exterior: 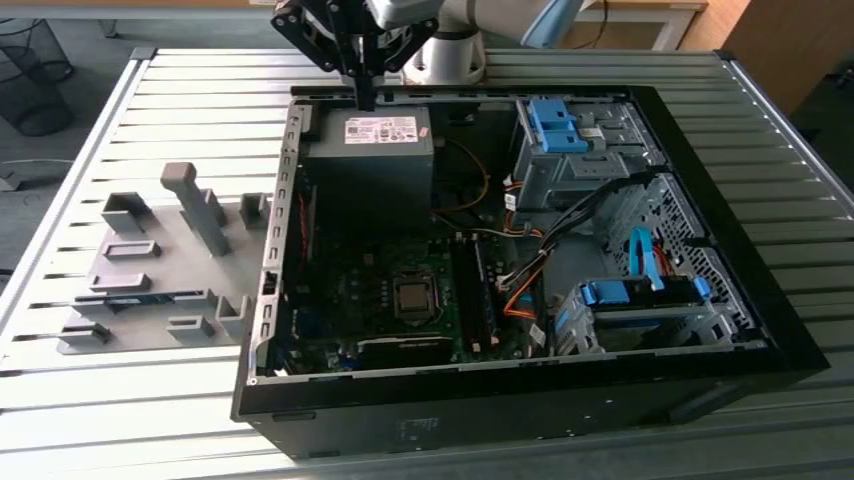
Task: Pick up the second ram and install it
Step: 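Reach for the second ram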
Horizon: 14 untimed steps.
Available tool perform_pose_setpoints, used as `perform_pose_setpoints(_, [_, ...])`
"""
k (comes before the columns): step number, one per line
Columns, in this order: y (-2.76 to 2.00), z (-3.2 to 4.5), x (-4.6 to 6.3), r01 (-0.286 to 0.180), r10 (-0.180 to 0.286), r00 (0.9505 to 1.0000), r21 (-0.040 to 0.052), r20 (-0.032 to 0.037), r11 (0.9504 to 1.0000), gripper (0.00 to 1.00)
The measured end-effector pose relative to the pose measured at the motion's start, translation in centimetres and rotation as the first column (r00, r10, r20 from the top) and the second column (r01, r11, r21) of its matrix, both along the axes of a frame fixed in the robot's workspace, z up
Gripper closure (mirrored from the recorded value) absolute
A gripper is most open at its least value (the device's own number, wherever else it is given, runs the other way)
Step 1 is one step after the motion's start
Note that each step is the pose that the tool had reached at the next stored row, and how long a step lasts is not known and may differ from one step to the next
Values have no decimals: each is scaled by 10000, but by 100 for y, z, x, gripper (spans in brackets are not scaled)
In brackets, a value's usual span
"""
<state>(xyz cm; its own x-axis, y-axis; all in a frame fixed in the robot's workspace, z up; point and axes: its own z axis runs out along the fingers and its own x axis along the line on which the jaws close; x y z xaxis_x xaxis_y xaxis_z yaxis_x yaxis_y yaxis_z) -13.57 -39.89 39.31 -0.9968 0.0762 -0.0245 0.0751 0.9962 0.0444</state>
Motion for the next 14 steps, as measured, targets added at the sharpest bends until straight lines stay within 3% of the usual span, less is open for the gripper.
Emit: perform_pose_setpoints(14, [0, -3, -49, 0, 0, 10000, 0, 0, 10000, 90])
